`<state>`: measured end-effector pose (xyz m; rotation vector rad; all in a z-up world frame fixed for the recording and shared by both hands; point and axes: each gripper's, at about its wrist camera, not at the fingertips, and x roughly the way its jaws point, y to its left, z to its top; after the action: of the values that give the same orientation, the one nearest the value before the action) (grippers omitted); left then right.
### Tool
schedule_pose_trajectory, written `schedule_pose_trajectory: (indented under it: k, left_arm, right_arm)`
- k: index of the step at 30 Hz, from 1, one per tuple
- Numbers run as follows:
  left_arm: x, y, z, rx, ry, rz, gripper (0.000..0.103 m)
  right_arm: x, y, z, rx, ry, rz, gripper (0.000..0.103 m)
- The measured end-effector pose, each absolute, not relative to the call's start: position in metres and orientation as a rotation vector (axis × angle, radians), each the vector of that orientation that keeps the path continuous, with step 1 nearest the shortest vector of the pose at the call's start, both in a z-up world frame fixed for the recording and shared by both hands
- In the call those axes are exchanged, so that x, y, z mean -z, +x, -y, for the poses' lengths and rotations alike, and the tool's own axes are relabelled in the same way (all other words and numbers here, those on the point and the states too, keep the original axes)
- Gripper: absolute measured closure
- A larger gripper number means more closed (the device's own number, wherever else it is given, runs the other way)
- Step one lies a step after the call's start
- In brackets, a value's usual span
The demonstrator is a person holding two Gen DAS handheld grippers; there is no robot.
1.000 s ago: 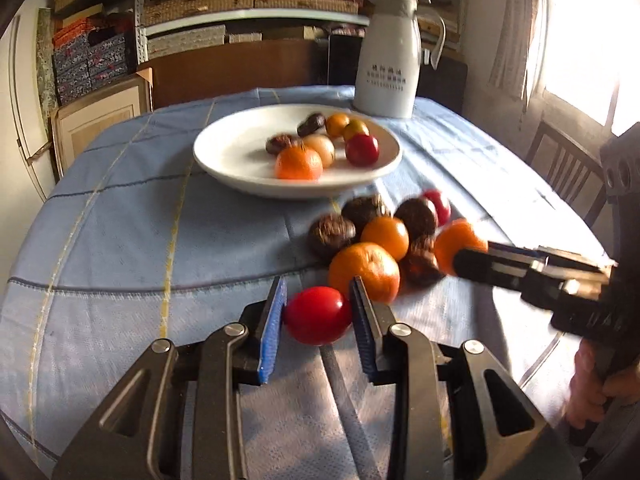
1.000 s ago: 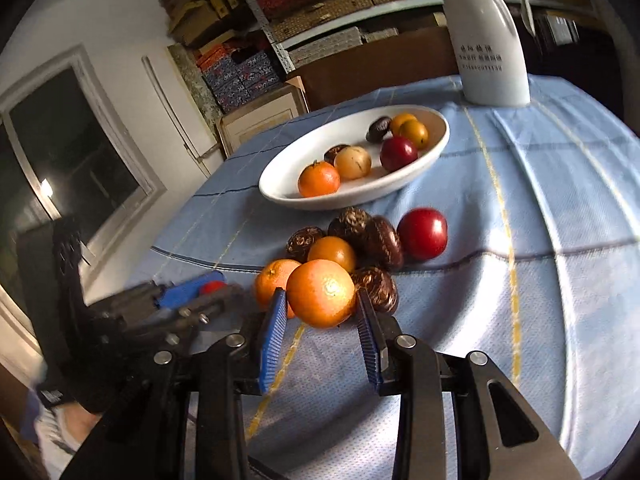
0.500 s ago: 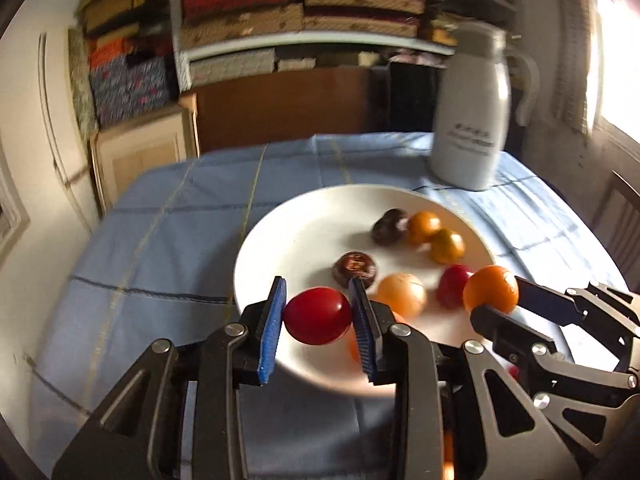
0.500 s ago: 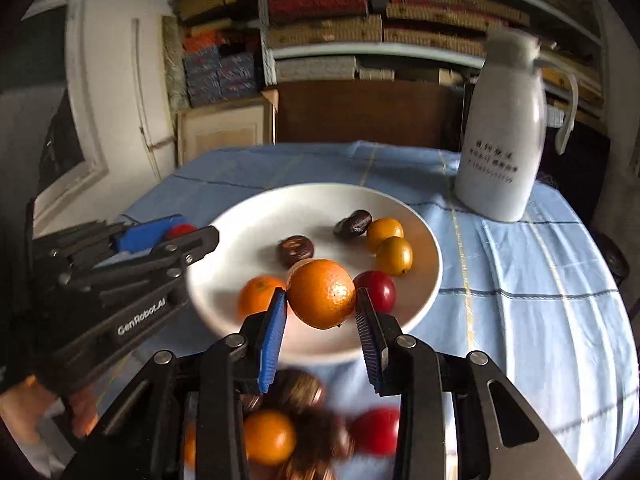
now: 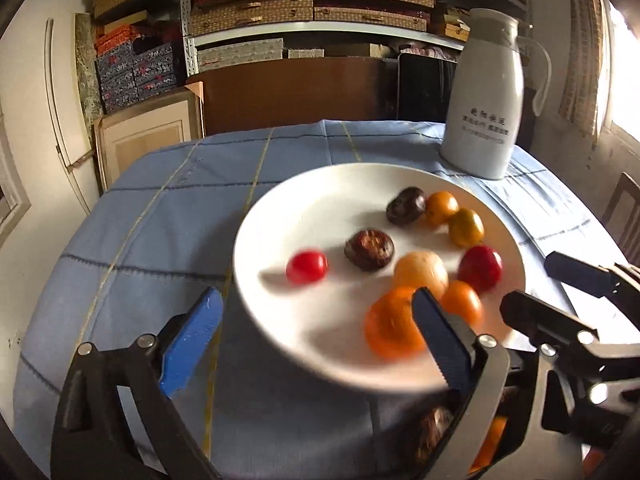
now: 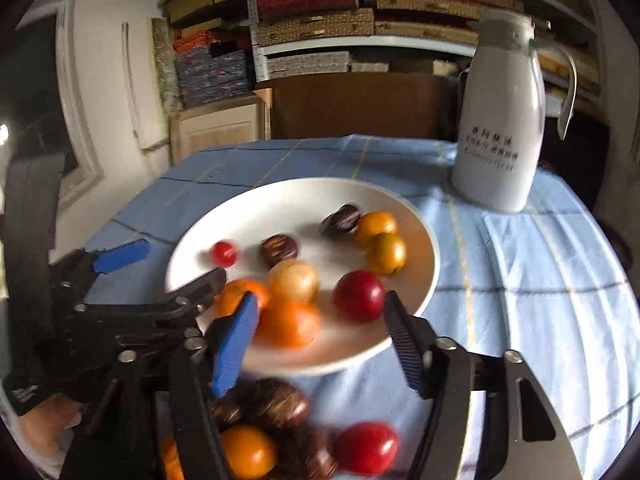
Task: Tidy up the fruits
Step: 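Lower both held fruits into the white plate and open both grippers, then grasp the large orange with the left gripper while the right gripper grasps a dark brown fruit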
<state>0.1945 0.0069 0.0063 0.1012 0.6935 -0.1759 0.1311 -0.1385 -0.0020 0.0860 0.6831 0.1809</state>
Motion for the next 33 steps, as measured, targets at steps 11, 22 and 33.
schedule_pose_trajectory:
  k: [11, 22, 33]
  left_arm:
    - [0.012, 0.125, -0.048, 0.431, -0.215, -0.849, 0.005]
    - [0.03, 0.093, -0.039, 0.41, -0.199, -0.906, 0.005]
    - [0.023, 0.087, -0.027, 0.285, -0.049, -0.851, 0.005]
  right_arm:
    - [0.036, 0.066, 0.191, -0.497, 0.6, -0.831, 0.026]
    - [0.059, 0.031, 0.199, -0.495, 0.693, -0.857, 0.026]
    - [0.041, 0.017, 0.189, -0.345, 0.465, -0.771, 0.026]
